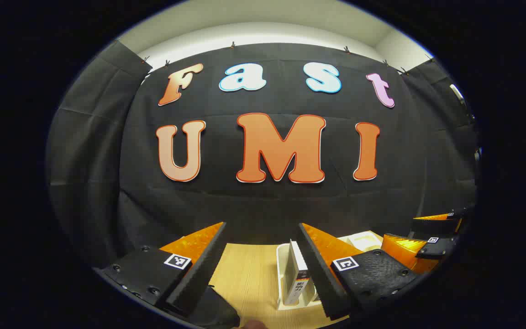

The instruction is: Open the schoolbag, grab two books from the bookshelf and put them into the schoolbag.

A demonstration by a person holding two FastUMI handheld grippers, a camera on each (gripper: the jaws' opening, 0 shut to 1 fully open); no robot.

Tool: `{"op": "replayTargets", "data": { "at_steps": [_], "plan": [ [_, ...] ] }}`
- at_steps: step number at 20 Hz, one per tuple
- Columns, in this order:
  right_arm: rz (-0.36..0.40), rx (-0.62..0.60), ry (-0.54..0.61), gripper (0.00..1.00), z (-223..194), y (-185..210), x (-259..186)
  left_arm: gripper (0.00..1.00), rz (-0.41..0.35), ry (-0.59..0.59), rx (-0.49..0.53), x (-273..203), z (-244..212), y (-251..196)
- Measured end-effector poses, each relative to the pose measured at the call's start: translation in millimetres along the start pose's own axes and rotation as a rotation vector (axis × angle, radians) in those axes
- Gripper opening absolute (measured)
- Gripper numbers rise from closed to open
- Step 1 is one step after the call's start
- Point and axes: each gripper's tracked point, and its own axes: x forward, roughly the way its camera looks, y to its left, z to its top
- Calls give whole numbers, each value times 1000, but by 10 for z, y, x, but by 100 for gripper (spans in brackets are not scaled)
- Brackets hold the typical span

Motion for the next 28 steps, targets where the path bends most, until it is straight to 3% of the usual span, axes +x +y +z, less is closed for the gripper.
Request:
{"op": "replayTargets", "data": {
  "at_steps": [9,20,28],
  "plan": [
    [1,12,14,96,-69,-22,69,97,-22,-15,13,30,-31,-105],
    [31,-3,29,96,-142,59,180,97,25,-2,37,75,-88,105],
    [59,-29,47,96,-258,11,339,95,69,22,224,-31,-341,345]
  ]
}}
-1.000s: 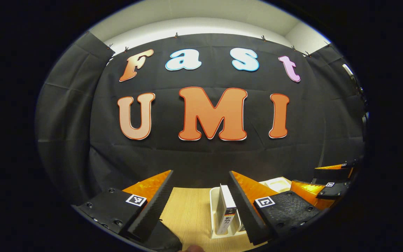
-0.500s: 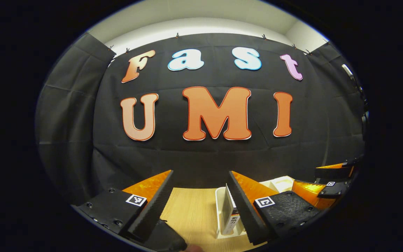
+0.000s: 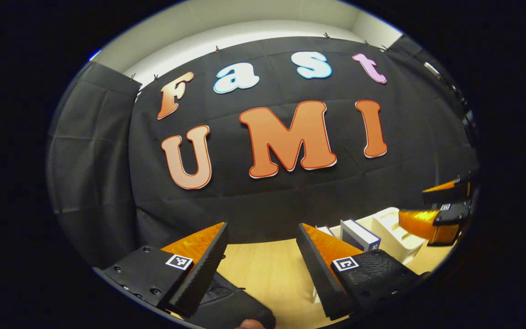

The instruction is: Open the schoolbag, grab two books from the bookshelf and put them into the schoolbag.

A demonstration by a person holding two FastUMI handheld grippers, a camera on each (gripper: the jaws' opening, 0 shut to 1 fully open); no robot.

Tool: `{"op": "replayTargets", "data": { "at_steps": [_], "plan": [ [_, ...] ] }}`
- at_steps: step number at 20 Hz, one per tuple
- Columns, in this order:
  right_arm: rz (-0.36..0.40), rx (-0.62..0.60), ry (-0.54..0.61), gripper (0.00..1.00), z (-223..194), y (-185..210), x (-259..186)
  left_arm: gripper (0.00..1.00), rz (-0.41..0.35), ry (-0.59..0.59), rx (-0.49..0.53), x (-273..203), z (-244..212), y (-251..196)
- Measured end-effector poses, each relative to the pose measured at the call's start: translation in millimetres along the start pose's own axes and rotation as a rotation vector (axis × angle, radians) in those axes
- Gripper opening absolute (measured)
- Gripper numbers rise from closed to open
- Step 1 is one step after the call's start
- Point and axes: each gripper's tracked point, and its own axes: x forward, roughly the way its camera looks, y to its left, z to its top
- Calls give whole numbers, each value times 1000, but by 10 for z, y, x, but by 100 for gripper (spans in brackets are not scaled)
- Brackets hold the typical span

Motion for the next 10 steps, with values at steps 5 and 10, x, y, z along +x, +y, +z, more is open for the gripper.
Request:
{"op": "replayTargets", "data": {
  "at_steps": [5,10],
  "plan": [
    [14,-22,18,96,-96,-47,95,98,8,71,148,-108,-413,33],
    [28,-39,25,96,-148,-83,184,98,8,142,285,-246,-810,43]
  ]
}}
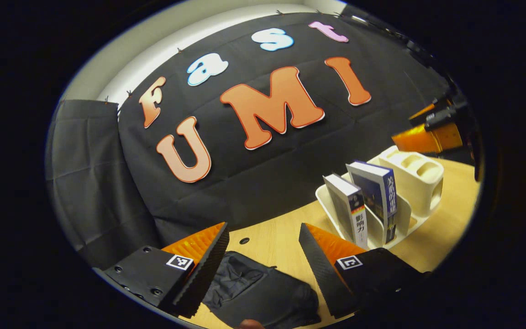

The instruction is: Open the schoolbag, grab two books from the bookshelf and put them into the schoolbag.

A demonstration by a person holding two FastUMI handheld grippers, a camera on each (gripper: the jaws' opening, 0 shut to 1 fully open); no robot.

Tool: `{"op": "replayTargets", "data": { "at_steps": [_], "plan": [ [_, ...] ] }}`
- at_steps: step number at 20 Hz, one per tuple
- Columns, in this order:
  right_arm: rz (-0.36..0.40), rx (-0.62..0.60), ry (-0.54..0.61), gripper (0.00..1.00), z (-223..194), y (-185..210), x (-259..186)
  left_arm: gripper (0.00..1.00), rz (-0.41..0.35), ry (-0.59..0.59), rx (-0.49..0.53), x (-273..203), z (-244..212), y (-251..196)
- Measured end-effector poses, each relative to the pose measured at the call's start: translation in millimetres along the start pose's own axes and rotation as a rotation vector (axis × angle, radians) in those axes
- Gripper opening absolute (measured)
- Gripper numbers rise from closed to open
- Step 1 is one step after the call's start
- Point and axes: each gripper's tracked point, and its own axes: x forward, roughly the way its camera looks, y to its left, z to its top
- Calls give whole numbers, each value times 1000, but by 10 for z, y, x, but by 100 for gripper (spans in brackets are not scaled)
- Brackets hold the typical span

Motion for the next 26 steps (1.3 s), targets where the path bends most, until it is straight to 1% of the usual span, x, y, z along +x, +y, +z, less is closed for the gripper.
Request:
{"op": "replayTargets", "data": {
  "at_steps": [2,10,13,16,20,24,26],
  "plan": [
    [2,-3,6,96,-35,-23,19,98,-27,47,31,-5,-230,-85],
    [-16,-18,31,96,-223,-215,152,98,-82,230,267,-74,-1240,-324],
    [-21,-7,35,96,-253,-281,177,98,-125,302,323,-127,-1638,-412],
    [-33,-8,40,96,-285,-352,179,98,-129,369,370,-139,-1963,-408],
    [-45,2,45,96,-312,-440,184,97,-135,428,395,-198,-2221,-397],
    [-48,10,47,96,-308,-480,173,96,-82,445,435,-139,-2267,-287],
    [-47,9,48,96,-314,-501,171,96,-68,443,456,-108,-2245,-250]
  ]
}}
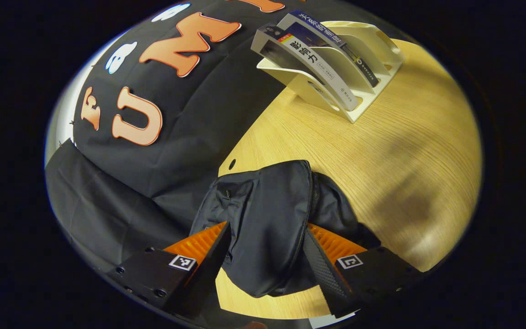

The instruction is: Open the schoolbag, grab two books from the bookshelf and put them into the schoolbag.

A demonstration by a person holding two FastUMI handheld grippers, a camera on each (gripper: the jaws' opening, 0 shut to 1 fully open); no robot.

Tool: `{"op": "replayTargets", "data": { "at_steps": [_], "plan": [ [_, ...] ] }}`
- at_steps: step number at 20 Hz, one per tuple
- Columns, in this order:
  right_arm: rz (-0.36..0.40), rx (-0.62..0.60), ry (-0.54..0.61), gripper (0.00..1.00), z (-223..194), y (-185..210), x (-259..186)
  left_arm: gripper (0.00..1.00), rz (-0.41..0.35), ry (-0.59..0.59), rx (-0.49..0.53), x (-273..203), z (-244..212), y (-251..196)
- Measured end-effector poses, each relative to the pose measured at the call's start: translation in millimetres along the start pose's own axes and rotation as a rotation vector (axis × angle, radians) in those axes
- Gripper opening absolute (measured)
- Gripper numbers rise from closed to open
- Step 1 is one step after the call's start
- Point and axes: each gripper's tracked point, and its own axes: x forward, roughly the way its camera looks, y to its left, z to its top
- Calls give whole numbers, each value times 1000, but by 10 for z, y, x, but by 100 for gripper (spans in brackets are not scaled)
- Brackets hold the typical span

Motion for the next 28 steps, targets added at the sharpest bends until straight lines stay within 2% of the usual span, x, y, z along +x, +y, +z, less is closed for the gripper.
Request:
{"op": "replayTargets", "data": {
  "at_steps": [5,9,10,11,12,15,16,18,22,23,24,28],
  "plan": [
    [6,8,-1,96,5,-37,-22,95,49,24,19,129,0,83],
    [16,8,3,96,-5,-51,-48,80,19,69,-20,286,-12,94],
    [20,8,0,96,-8,-66,-56,70,12,77,-40,296,-2,117],
    [23,7,-1,96,-7,-71,-66,67,2,84,-54,307,16,132],
    [26,5,-1,96,-14,-81,-69,57,-14,90,-57,303,30,138],
    [36,6,-4,96,-10,-121,-87,43,-42,95,-51,249,117,222],
    [38,9,-5,96,-4,-128,-99,27,-56,102,-55,237,110,231],
    [46,13,-6,96,10,-133,-112,13,-96,121,-74,212,126,262],
    [61,0,0,96,9,-130,-131,8,-116,135,-127,186,159,486],
    [64,-2,1,96,15,-130,-139,14,-134,137,-140,184,190,515],
    [68,-4,5,96,11,-111,-153,8,-146,140,-154,176,195,556],
    [76,-16,25,96,-2,-51,-184,7,-212,132,-180,176,273,687]
  ]
}}
